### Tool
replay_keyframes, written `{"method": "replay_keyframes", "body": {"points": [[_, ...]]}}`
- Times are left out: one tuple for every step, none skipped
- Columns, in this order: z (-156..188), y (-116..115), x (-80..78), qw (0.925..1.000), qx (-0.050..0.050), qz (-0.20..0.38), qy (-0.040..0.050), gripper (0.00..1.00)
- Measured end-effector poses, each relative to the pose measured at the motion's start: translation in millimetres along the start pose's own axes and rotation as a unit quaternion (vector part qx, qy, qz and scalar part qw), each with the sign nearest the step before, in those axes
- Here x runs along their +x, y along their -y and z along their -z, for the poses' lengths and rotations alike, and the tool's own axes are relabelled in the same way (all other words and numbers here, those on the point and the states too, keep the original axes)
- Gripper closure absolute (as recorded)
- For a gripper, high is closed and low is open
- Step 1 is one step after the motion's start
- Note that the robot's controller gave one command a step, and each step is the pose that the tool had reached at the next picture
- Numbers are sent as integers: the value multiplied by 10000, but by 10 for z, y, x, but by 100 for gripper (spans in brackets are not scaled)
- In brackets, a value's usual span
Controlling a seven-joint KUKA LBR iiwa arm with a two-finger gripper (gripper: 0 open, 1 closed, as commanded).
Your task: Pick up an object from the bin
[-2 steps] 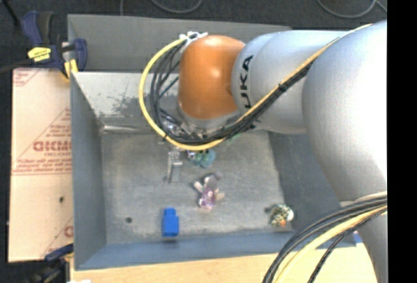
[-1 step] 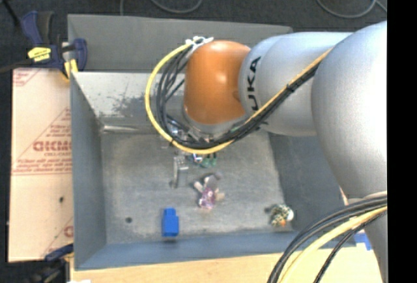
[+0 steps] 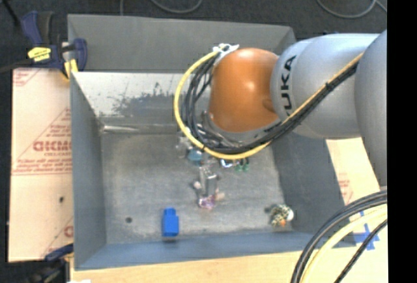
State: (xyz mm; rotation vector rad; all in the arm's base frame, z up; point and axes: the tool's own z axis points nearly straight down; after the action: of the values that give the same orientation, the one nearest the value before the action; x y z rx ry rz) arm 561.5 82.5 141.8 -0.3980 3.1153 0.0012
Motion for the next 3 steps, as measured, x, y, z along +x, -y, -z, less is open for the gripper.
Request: {"method": "replay_keyframes", "body": {"points": [[-153,346,361,9990,11,436,41,0],[-527,444,260,9992,-3,410,21,100],[-527,444,260,9992,-3,409,21,100]]}}
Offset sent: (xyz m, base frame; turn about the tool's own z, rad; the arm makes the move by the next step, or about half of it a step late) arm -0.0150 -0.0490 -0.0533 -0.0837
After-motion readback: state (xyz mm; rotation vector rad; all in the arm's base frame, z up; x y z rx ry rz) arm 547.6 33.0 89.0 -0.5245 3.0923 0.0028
